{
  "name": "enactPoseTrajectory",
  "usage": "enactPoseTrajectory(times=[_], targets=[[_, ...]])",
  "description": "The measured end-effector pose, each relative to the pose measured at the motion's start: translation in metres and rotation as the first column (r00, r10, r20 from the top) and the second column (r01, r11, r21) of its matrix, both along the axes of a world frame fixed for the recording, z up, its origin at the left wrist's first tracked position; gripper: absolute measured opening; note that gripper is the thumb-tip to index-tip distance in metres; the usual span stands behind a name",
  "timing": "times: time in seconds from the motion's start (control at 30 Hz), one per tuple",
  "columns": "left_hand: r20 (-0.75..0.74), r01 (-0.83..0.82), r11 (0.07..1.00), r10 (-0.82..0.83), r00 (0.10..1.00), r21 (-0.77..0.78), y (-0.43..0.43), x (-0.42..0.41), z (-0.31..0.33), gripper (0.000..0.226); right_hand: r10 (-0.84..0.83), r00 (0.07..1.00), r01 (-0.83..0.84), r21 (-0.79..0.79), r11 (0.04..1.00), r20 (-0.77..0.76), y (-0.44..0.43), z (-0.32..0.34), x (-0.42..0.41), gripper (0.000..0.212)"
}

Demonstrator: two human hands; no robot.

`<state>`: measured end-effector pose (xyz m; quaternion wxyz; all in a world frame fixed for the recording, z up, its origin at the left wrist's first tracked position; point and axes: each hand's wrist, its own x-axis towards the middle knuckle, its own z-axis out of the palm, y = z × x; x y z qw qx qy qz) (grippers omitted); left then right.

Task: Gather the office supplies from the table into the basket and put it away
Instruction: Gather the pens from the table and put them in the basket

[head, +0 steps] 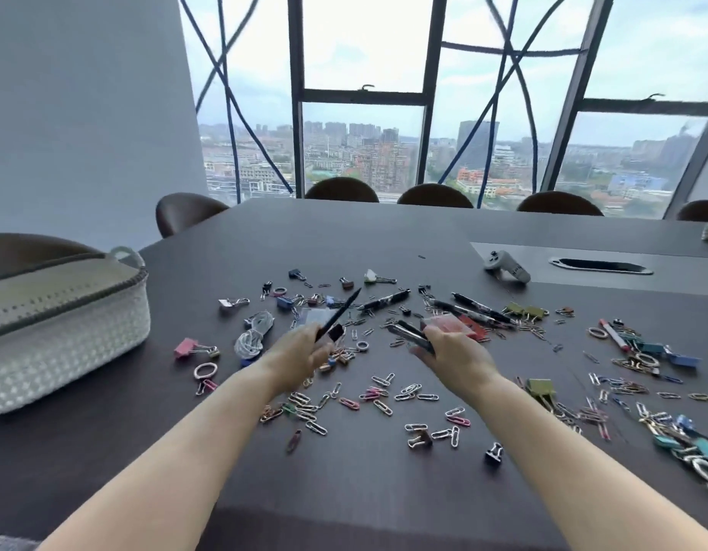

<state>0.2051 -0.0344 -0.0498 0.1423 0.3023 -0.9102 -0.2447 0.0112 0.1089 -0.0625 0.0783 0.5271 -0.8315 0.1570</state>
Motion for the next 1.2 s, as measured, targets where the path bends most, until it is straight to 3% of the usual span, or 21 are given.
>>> enactPoseTrajectory(times=[0.13,0.3,0.5,0.57,0.73,0.83,0.93,1.1,1.2], targets=[[0.046,0.019,1.000,-0.018,0.999,-0.015,-0.023,0.038,-0.006,0.010,-0.014,1.000,0.015,0.054,0.998,-0.017,-0.017,-0.003,0.024,0.033],[0.256,0.046,0.975,0.011,0.967,-0.217,-0.041,0.056,-0.016,0.051,-0.024,1.000,0.022,0.093,0.995,0.015,-0.025,-0.003,0.041,0.020],[0.300,0.049,0.967,0.030,0.953,-0.250,-0.052,0.059,-0.024,0.027,-0.029,0.999,0.026,0.104,0.994,0.026,-0.025,-0.001,0.047,0.020],[0.258,0.016,0.972,0.046,0.965,-0.233,-0.053,0.058,-0.024,0.023,-0.034,0.998,0.029,0.105,0.994,0.048,-0.029,-0.002,0.048,0.021],[-0.026,-0.136,0.969,0.133,0.991,-0.209,-0.055,0.046,-0.018,0.018,-0.031,0.985,0.016,0.087,0.996,0.170,-0.051,-0.005,0.050,0.021],[-0.088,-0.190,0.963,0.176,0.980,-0.189,-0.063,0.028,-0.013,0.023,-0.045,0.975,0.025,0.095,0.995,0.218,-0.077,-0.001,0.050,0.018],[-0.166,-0.254,0.954,0.227,0.960,-0.161,-0.075,0.009,-0.008,0.027,-0.062,0.959,0.042,0.076,0.996,0.275,-0.105,0.004,0.050,0.015],[-0.352,-0.313,0.948,0.273,0.895,-0.062,-0.081,0.000,-0.023,0.021,-0.140,0.914,0.102,0.119,0.988,0.381,-0.141,-0.005,0.051,0.035],[-0.427,-0.328,0.940,0.258,0.867,-0.098,-0.085,0.004,-0.020,0.021,-0.189,0.900,0.129,0.175,0.976,0.393,-0.150,-0.010,0.047,0.028]])
